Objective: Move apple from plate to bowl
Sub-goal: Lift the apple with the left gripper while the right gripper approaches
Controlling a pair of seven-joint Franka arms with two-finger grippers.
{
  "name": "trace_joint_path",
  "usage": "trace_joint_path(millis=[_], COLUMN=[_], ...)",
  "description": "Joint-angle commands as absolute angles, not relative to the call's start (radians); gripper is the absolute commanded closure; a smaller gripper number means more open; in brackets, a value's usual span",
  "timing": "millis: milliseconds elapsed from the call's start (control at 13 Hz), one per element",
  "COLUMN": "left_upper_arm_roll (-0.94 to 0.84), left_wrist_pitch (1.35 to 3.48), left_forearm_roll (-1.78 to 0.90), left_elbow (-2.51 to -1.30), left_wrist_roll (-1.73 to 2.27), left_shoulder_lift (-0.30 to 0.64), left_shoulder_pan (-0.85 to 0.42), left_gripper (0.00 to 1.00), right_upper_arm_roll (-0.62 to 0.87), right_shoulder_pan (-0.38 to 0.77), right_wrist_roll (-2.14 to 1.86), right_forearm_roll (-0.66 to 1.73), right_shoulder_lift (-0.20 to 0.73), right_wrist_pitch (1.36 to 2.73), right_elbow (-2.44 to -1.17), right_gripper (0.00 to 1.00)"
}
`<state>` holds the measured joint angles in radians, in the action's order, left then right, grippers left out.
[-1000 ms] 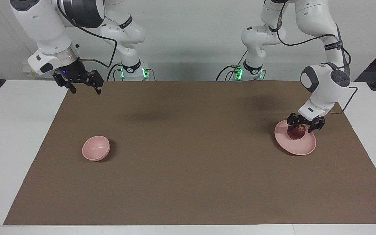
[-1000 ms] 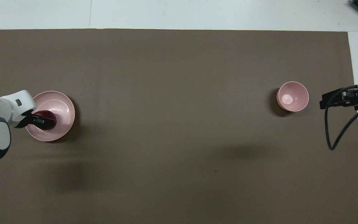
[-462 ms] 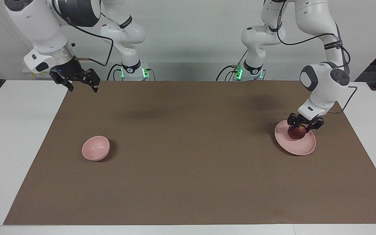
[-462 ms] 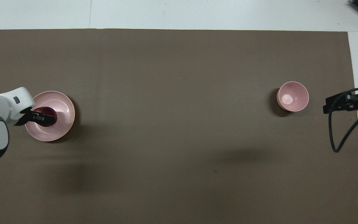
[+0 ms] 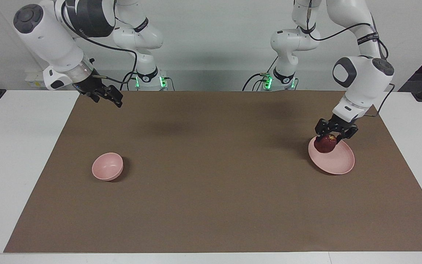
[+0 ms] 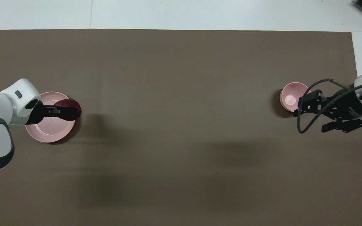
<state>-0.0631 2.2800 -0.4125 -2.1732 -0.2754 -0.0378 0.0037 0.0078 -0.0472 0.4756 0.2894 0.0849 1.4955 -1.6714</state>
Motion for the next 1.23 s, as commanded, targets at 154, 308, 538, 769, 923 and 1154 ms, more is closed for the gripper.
trace_joint_path(millis=[154,308,538,769,923,1154], left_upper_arm_roll=[-0.13,-0.172,-0.239,-0.307,-0.345,-0.423], left_wrist_pitch=[2.263,2.269,2.284,2.324,2.338,2.419], left_forearm_roll=[-0.683,-0.828,-1.033,-1.192,-1.318,-1.481], left_elbow=[-2.154,-2.154,-2.154,-2.163,-2.167,-2.168], left_wrist_roll=[-0.252,-0.253,-0.252,-0.249,-0.25,-0.258], left_shoulder_lift=[-0.044,-0.041,-0.038,-0.035,-0.04,-0.043], left_shoulder_pan=[-0.008,-0.011,-0.011,-0.011,-0.011,-0.011], left_gripper=[1.0,1.0,1.0,1.0,1.0,1.0], right_upper_arm_roll=[0.02,0.02,0.021,0.02,0.02,0.02], right_shoulder_pan=[-0.014,0.029,0.058,0.09,0.115,0.199], right_wrist_roll=[0.705,0.828,0.96,0.983,0.983,1.017], right_forearm_roll=[0.515,0.586,0.745,0.924,1.078,1.186], right_shoulder_lift=[0.175,0.199,0.229,0.227,0.232,0.248], right_wrist_pitch=[1.61,1.676,1.765,1.854,1.925,2.052], right_elbow=[-1.693,-1.701,-1.723,-1.796,-1.848,-1.855], right_gripper=[0.0,0.0,0.0,0.0,0.0,0.0])
